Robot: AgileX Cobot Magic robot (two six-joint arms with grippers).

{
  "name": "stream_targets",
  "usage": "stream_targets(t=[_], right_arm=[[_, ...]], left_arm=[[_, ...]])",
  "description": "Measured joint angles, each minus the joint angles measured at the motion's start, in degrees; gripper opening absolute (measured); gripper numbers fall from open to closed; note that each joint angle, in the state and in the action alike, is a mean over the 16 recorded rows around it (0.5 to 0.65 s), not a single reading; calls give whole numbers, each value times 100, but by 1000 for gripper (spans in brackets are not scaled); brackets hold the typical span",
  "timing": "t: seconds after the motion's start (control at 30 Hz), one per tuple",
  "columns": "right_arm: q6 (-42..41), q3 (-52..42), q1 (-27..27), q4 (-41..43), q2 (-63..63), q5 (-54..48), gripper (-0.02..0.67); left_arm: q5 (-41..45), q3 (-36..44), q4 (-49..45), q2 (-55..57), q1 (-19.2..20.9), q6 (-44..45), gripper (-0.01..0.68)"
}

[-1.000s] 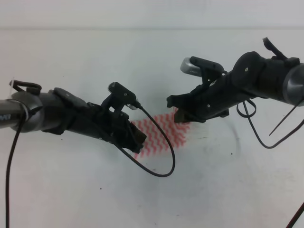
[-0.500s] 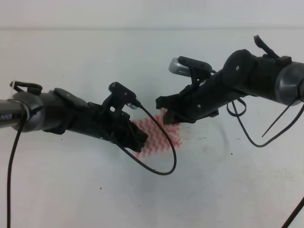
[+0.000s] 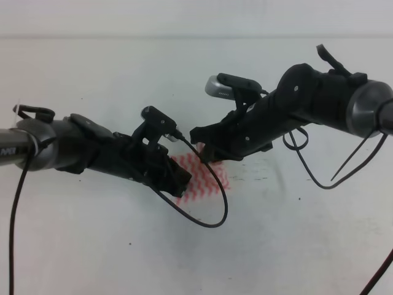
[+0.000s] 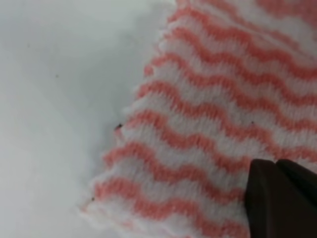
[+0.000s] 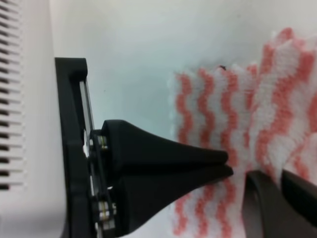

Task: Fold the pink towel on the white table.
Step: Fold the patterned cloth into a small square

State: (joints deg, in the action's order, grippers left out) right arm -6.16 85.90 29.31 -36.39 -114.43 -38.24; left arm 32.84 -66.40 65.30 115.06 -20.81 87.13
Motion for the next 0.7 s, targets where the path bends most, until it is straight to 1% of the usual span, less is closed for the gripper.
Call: stream_targets(t=[0.47,0.7], right_arm=[[0,-2,11,9,-3,28,-1],[-1,-1,10,14,0,36,-1]], left_arm=[[154,5,-610,-256,101,-309,0],[215,7,-708,-343,170,-405,0]])
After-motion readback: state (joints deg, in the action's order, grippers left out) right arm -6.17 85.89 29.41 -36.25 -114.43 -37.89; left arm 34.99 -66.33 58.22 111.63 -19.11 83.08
